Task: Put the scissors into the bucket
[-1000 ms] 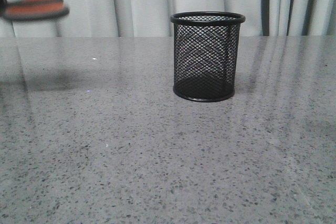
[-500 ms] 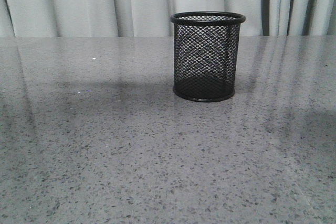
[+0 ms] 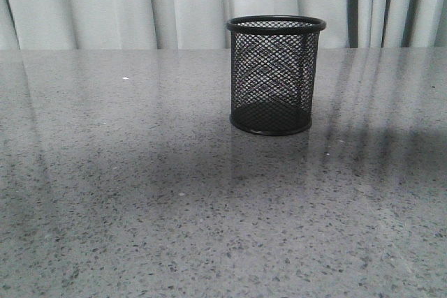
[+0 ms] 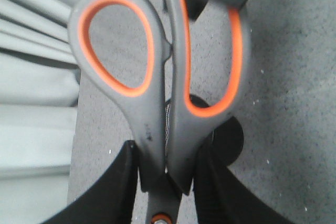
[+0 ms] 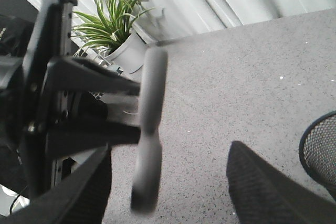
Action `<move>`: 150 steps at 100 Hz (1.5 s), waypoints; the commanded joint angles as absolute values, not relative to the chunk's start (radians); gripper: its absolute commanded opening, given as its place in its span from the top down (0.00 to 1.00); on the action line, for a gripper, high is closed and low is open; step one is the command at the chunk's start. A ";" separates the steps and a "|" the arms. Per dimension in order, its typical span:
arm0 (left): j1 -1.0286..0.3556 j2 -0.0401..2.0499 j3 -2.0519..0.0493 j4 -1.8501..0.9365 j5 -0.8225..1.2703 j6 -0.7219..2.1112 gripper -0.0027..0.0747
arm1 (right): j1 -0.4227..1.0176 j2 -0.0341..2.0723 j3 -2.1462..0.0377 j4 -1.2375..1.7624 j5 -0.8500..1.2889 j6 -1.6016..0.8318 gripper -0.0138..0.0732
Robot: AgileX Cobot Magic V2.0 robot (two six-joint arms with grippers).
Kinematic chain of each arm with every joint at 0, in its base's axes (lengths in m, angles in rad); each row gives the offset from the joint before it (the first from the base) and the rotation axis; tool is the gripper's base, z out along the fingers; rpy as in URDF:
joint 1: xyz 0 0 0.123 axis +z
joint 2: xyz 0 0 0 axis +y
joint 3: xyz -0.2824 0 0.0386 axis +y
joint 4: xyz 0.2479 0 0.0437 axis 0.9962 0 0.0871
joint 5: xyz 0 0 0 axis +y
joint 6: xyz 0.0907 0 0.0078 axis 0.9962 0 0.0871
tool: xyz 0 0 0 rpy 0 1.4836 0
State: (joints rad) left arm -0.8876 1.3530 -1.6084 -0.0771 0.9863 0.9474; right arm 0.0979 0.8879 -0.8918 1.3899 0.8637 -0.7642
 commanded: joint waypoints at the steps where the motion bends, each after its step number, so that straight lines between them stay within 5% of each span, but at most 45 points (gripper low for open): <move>1: -0.912 1.339 -1.643 -0.086 0.900 0.923 0.99 | 0.092 0.915 -0.954 1.450 0.880 -0.779 0.35; 22: -0.918 1.356 -1.643 -0.090 0.862 0.918 0.99 | 0.092 0.983 -0.987 1.449 0.934 -0.781 0.40; 45: -0.918 1.356 -1.643 -0.090 0.861 0.918 0.97 | 0.092 1.023 -0.987 1.453 0.951 -0.822 0.93; 54: -0.916 1.356 -1.643 -0.090 0.888 0.918 0.85 | 0.092 1.023 -0.987 1.455 0.939 -0.825 0.91; 69: -0.877 1.356 -1.643 -0.078 0.906 0.849 0.45 | 0.092 1.023 -0.987 1.455 0.926 -0.834 0.91; 76: -0.837 1.356 -1.643 -0.062 0.906 0.797 0.33 | 0.092 1.023 -0.991 1.436 0.908 -0.834 0.91; 108: -0.486 1.317 -1.643 -0.065 0.909 0.628 0.40 | 0.092 1.036 -1.194 0.966 0.851 -0.632 0.89; 150: -0.054 1.214 -1.643 -0.170 1.016 0.571 0.40 | 0.094 1.211 -1.446 0.580 1.184 -0.429 0.89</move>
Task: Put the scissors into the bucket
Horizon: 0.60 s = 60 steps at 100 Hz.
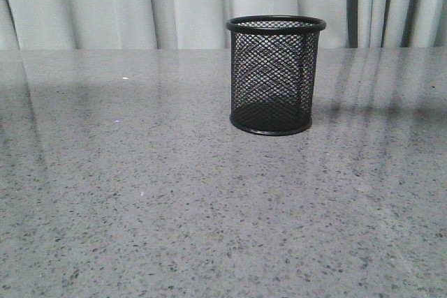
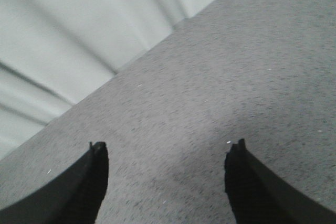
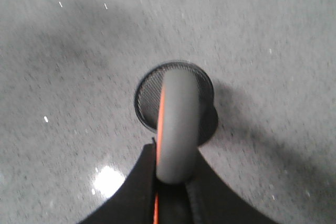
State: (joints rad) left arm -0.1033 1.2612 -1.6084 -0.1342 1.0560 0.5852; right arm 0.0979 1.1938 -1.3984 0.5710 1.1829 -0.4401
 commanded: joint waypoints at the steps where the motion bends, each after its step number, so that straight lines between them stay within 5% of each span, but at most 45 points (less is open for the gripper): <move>1: -0.051 1.211 -1.643 -0.170 1.016 0.571 0.40 | 0.097 1.213 -1.446 0.576 1.186 -0.429 0.89; 60: -0.029 1.172 -1.643 -0.181 1.014 0.571 0.40 | 0.263 1.434 -1.563 0.426 1.182 -0.406 0.89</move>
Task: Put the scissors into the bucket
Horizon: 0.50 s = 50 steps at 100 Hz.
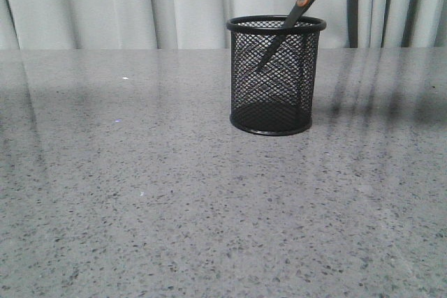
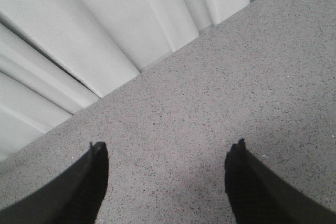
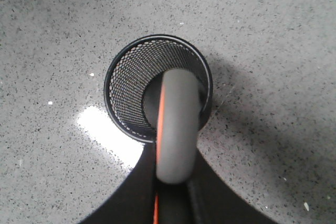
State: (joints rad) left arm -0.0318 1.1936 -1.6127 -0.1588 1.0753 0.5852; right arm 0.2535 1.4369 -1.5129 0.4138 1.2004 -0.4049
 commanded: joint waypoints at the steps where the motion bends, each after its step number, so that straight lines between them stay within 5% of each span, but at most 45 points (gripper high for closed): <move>1: -0.029 1.172 -1.643 -0.181 1.014 0.571 0.40 | 0.263 1.436 -1.564 0.426 1.185 -0.406 0.89; 22: -0.029 1.172 -1.643 -0.181 1.014 0.571 0.40 | 0.263 1.491 -1.602 0.428 1.235 -0.406 0.86; 50: -0.029 1.172 -1.643 -0.181 1.012 0.571 0.40 | 0.263 1.490 -1.604 0.428 1.220 -0.404 0.36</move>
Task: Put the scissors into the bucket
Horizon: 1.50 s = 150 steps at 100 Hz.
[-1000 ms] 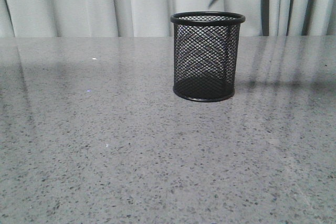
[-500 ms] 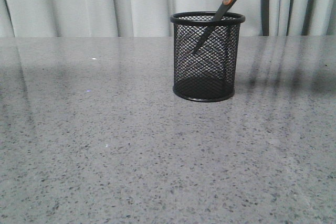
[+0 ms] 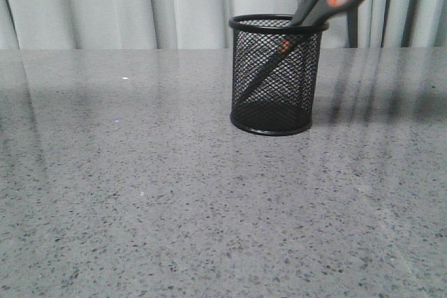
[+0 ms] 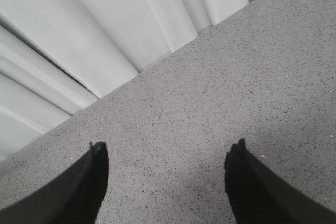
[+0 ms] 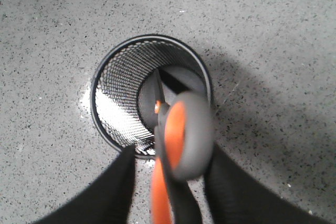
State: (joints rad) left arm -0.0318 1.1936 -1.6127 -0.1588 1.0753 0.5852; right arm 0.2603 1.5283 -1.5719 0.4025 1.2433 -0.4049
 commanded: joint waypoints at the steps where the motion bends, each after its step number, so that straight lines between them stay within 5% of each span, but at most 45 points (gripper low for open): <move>1: -0.029 1.172 -1.643 -0.181 1.012 0.571 0.40 | 0.263 1.490 -1.604 0.426 1.217 -0.404 0.35; 30: -0.029 1.172 -1.643 -0.174 1.016 0.573 0.41 | 0.175 1.426 -1.715 0.400 1.224 -0.379 0.35; 44: -0.029 1.172 -1.643 -0.176 1.012 0.573 0.51 | 0.130 1.370 -1.740 0.402 1.208 -0.373 0.37; 56: -0.029 1.172 -1.643 -0.186 1.016 0.569 0.71 | 0.120 1.313 -1.738 0.406 1.170 -0.368 0.54; 68: -0.029 1.172 -1.641 -0.189 1.016 0.510 0.99 | 0.120 1.258 -1.730 0.432 1.096 -0.368 0.84; 72: -0.029 1.167 -1.632 -0.189 1.016 0.499 0.99 | 0.120 1.238 -1.710 0.441 1.055 -0.368 0.92; 92: -0.029 1.060 -1.482 -0.193 0.865 0.482 0.99 | 0.120 1.077 -1.472 0.454 0.770 -0.366 0.91; 120: -0.029 0.724 -1.010 -0.193 0.436 0.475 0.99 | 0.120 0.779 -0.964 0.454 0.268 -0.366 0.92; 150: -0.029 0.442 -0.526 -0.215 0.106 0.475 0.99 | 0.120 0.527 -0.580 0.454 0.042 -0.366 0.92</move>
